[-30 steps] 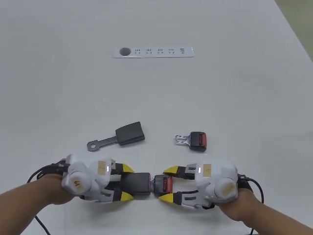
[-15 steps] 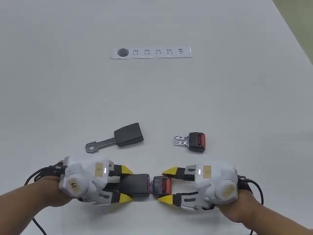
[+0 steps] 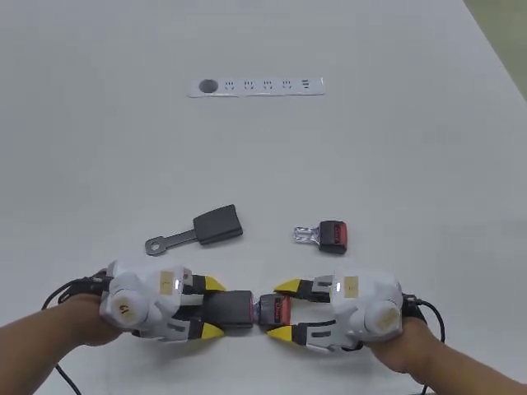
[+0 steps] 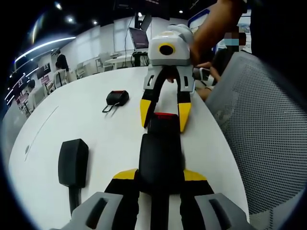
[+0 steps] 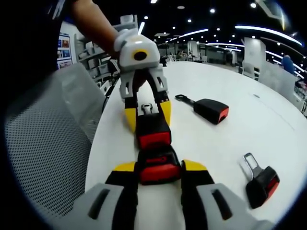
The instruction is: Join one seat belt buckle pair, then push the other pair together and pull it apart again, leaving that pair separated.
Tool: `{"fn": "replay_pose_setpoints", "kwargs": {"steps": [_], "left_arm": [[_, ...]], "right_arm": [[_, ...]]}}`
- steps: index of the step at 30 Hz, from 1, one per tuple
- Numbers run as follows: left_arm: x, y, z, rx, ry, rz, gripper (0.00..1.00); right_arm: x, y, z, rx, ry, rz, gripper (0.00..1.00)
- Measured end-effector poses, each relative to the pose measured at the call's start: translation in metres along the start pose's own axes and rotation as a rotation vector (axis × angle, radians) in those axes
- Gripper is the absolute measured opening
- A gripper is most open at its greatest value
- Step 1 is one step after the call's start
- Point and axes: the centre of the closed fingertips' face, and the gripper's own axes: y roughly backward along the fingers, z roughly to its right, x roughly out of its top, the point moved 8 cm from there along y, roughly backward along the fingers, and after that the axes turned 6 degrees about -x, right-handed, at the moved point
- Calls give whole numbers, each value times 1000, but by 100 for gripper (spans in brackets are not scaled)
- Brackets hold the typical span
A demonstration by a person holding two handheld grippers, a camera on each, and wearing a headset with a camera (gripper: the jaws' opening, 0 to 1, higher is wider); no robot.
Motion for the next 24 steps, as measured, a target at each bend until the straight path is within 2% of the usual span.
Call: {"fn": "replay_pose_setpoints", "kwargs": {"steps": [4, 6, 7, 8, 13, 20, 23, 24], "left_arm": [[0, 0, 0, 1, 1, -4, 34], [0, 0, 0, 1, 29, -6, 34], [1, 0, -1, -3, 0, -19, 34], [2, 0, -1, -7, -3, -26, 34], [4, 0, 0, -15, -9, -45, 34], [5, -1, 0, -9, 3, -64, 35], [6, 0, 0, -7, 9, -86, 35], [6, 1, 1, -3, 18, -99, 36]], "right_arm": [[0, 0, -1, -1, 4, 0, 34], [1, -1, 0, 1, -1, -3, 34], [1, -1, 0, 3, -1, -8, 34], [2, -1, 0, 5, -2, -11, 34], [3, -1, -1, 11, 34, -24, 35], [5, -1, -1, 9, 35, -46, 36], [7, -1, -1, 2, 15, -61, 37], [9, 0, -1, -6, -28, -46, 39]]}}
